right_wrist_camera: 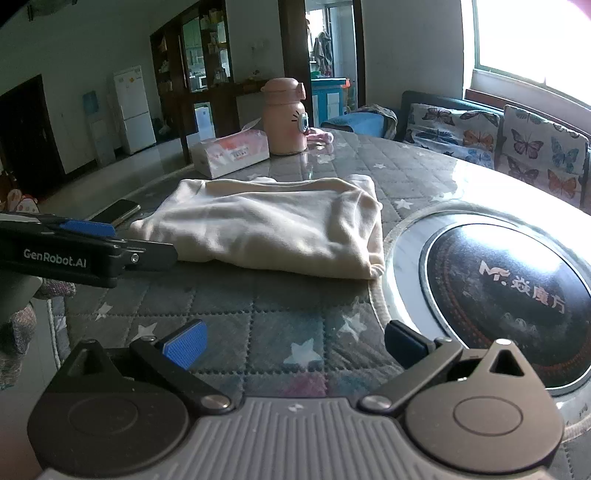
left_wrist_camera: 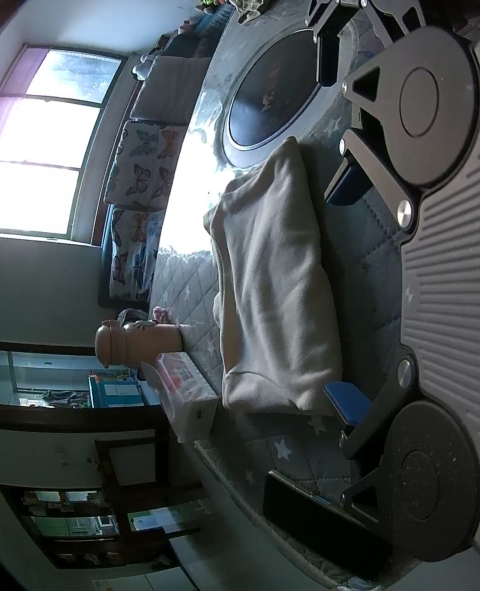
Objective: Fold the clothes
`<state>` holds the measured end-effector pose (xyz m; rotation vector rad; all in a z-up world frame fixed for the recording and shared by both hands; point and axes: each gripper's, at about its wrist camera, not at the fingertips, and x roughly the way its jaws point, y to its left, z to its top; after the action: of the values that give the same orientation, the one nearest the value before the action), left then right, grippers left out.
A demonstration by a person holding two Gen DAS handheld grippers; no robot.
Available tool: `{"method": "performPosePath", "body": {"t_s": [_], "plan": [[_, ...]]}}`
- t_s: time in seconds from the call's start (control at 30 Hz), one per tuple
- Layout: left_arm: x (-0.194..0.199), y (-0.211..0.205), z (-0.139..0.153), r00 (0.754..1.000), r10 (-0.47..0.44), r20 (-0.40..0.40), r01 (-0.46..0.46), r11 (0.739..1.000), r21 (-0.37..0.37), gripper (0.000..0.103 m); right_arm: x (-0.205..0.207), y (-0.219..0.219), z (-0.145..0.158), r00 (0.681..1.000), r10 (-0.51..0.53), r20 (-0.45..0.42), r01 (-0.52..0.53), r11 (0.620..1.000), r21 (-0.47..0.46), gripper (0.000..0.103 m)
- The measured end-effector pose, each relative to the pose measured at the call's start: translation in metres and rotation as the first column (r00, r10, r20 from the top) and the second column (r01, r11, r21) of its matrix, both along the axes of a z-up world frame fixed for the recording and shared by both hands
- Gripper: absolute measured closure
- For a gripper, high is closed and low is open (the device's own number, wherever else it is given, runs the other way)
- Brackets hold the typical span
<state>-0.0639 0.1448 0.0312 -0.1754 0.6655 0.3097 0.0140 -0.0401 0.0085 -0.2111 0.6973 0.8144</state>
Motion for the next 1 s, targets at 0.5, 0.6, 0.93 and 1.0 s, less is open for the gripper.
{"method": "performPosePath", "body": {"t_s": [0.5,0.6,0.93,1.0], "plan": [[-0.007,-0.003,-0.001,0.999,0.023,-0.023,-0.022,1.000,0.008,0.000,-0.009,-0.003,0.003,1.000,0.004,0.013,-0.004,1.000,0.008,0.000],[-0.008,-0.004,-0.002,0.999,0.026,-0.032,-0.025,1.000,0.012,0.000,-0.010,-0.004,0.002,1.000,0.003,0.012,-0.003,1.000,0.007,0.000],[-0.008,-0.007,-0.006,0.999,0.026,-0.046,-0.026,1.000,0.016,0.000,-0.012,-0.006,-0.001,1.000,0.003,0.008,-0.003,1.000,0.004,0.000],[-0.008,-0.007,-0.006,0.998,0.027,-0.049,-0.027,1.000,0.016,0.000,-0.012,-0.006,-0.002,1.000,0.005,0.008,-0.005,1.000,0.004,0.000]]}}
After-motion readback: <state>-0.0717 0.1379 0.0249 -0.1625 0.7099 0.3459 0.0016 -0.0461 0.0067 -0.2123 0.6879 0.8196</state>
